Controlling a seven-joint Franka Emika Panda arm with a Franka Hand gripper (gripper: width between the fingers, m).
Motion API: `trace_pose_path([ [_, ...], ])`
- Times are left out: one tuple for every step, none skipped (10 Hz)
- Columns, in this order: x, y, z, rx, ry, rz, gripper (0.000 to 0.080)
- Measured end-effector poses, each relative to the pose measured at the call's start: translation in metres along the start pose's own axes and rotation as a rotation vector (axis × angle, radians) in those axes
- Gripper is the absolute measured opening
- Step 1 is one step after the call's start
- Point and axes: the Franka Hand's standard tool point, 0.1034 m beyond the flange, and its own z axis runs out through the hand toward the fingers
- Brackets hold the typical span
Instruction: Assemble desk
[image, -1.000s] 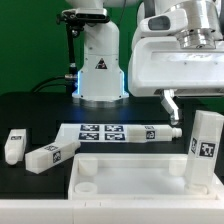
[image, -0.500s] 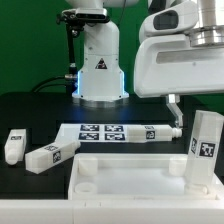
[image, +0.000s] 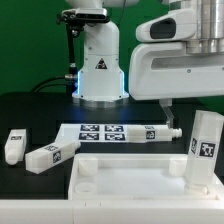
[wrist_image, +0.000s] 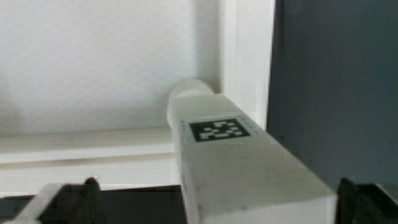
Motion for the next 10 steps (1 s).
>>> trace_pose_path([
  [0.0006, 0.0002, 0.0008, 0.000, 0.004, 0.019, 0.0649],
  [0.0006, 0.0004, 0.0009, 0.000, 0.004, 0.026, 0.0541],
  [0.0005, 0.0003, 0.0011, 0.000, 0.003, 0.055, 0.0403],
  [0.0005, 0.0008, 0.0012, 0.000, 0.003, 0.128, 0.0403],
  [0.0007, 0.0016, 0.0011, 0.000, 0.004, 0.198, 0.0287],
  [0.0007, 0.0017, 0.0012, 0.000, 0.003, 0.233, 0.0287],
  [0.0007, 0.0014, 0.0015, 0.000, 0.003, 0.335, 0.0287],
  [0.0010, 0.0018, 0.0016, 0.005, 0.002, 0.463, 0.0287],
  [0.0014, 0.0031, 0.0015, 0.012, -0.001, 0.595, 0.0287],
  [0.0007, 0.0035, 0.0016, 0.010, -0.009, 0.730, 0.0287],
])
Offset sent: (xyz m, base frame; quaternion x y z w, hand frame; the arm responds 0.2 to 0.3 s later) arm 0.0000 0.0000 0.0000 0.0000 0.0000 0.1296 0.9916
